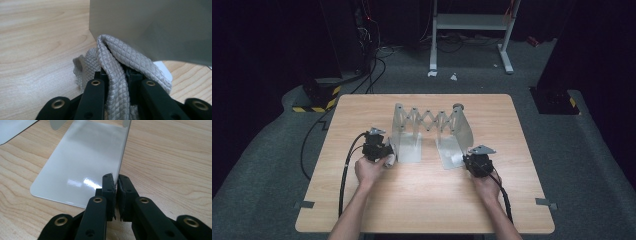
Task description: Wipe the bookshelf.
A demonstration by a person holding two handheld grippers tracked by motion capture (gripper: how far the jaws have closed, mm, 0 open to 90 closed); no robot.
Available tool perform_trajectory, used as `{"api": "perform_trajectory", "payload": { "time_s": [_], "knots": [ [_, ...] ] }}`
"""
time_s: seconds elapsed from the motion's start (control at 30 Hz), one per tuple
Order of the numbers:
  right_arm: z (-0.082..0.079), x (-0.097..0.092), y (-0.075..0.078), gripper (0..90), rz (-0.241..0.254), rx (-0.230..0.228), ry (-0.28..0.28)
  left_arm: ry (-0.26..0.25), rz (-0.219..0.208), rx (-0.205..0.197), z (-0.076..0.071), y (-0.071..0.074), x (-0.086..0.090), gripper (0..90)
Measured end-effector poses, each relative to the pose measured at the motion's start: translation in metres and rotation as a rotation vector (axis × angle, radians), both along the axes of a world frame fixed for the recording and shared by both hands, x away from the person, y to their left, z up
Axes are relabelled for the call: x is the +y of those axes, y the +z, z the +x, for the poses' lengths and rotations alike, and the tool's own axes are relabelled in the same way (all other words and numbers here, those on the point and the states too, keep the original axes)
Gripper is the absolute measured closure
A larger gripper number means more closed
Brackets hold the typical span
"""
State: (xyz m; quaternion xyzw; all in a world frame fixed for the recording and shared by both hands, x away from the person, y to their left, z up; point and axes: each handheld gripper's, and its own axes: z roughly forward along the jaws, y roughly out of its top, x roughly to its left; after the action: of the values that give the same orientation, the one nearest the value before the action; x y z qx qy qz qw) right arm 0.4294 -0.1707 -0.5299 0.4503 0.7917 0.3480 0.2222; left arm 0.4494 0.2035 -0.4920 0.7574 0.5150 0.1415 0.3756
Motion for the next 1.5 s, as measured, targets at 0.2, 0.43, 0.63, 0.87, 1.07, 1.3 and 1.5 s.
{"api": "perform_trajectory", "payload": {
  "time_s": [0.2,0.43,0.63,0.87,1.07,1.3,1.5],
  "knots": [
    [-0.001,-0.001,0.000,85.0,0.000,0.000,0.001,0.000,0.016,0.026,0.002,-0.011,-0.001,79.3],
    [-0.001,-0.001,0.000,85.0,-0.001,0.000,0.002,0.008,0.024,0.020,0.004,-0.013,-0.002,79.3],
    [-0.001,-0.001,0.000,85.0,-0.001,0.000,0.002,0.011,-0.034,-0.038,-0.004,0.006,0.005,79.4],
    [-0.001,0.000,0.000,85.0,-0.001,-0.001,0.001,-0.002,-0.053,-0.115,-0.009,0.045,0.009,79.4],
    [-0.001,0.000,0.000,84.9,-0.001,0.000,0.001,-0.013,-0.068,-0.157,-0.008,0.072,0.013,79.3],
    [-0.001,0.000,0.000,84.9,-0.002,-0.001,0.002,-0.016,-0.068,-0.191,0.000,0.093,0.013,79.4],
    [-0.001,0.000,0.000,85.0,-0.002,-0.001,0.001,-0.006,-0.068,-0.172,0.011,0.090,0.012,79.3]
  ]
}}
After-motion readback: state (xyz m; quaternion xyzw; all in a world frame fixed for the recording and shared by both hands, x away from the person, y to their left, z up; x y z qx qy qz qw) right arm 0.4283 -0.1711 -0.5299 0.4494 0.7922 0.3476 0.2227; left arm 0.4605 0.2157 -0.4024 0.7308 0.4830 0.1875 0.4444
